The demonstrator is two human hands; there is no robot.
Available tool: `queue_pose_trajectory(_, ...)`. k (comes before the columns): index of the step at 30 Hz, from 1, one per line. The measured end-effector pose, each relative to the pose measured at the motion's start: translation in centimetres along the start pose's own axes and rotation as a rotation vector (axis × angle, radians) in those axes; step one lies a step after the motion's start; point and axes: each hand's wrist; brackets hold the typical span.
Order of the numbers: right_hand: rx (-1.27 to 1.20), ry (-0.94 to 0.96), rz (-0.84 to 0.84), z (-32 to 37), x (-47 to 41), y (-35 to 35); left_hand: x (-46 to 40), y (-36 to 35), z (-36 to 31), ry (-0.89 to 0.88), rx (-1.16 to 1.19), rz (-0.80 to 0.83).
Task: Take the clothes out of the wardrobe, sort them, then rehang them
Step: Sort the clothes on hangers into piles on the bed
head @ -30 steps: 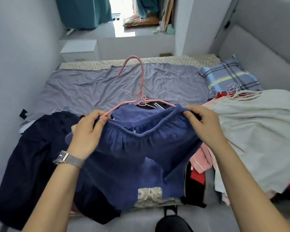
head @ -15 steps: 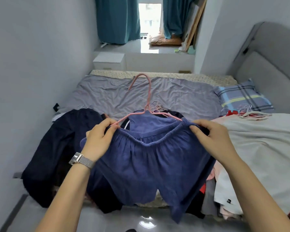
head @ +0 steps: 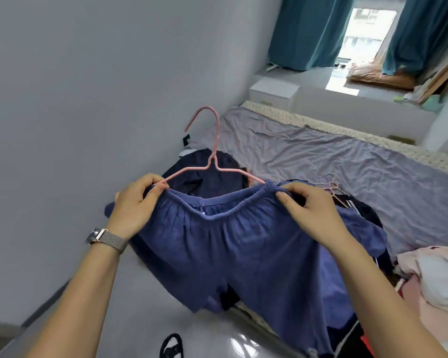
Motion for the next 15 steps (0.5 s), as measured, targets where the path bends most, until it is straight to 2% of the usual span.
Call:
queue_pose_trajectory(4,-0.039,0.003,0.003,3.2,-3.9,-5.9,-4.1,3.4,4.8,0.026,-0.017,-0.029)
queue_pose_trajectory(11,-0.068,-0.049,0.0,7.5,-8.1,-16.5,-13.7,9.6,13.1,-0.05,-0.01,0.075)
queue_pose_trajectory(15,0.046,-0.084,-0.09,8.0,-12.0,-18.7,-19.6,9.4,14.5,-0.096,0.011,0.165)
Point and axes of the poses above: each hand's wrist, its own x-axis away from the middle knuckle, its own y-axis out of the back of the hand, z = x × y, and after that the axes turned 3 degrees about -z, right-handed
